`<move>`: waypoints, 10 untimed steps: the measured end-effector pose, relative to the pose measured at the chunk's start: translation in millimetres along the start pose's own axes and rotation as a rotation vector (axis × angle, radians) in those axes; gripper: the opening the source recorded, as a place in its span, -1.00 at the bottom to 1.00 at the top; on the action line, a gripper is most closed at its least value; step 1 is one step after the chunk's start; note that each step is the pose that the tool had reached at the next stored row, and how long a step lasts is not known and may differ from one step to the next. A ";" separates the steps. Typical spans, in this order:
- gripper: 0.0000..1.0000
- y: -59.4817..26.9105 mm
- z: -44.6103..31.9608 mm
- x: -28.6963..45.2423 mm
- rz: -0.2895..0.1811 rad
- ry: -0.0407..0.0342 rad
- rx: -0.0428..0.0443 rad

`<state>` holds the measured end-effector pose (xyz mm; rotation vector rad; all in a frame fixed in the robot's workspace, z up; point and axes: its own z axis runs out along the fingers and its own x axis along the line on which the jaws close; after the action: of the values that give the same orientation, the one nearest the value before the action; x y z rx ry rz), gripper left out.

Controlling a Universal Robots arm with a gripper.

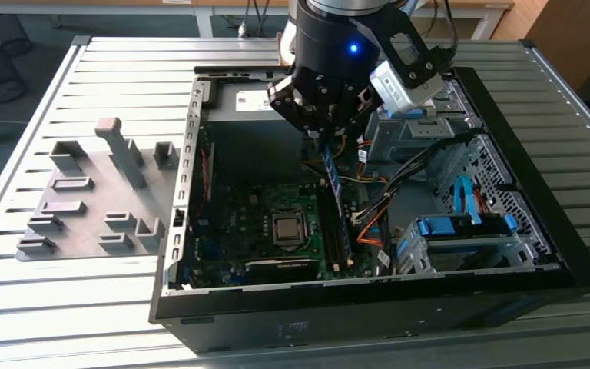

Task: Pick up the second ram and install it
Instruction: 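Insert the second ram into the second slot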

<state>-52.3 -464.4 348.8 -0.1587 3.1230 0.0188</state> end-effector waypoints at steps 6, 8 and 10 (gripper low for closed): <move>-0.73 0.0 0.4 0.0 0.005 -0.0001 0.0000; -0.73 0.0 2.0 0.0 0.033 -0.0005 0.0003; -0.73 0.0 4.8 -0.2 0.045 -0.0003 0.0007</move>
<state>-52.0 -464.3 344.1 -0.0880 3.1258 0.0183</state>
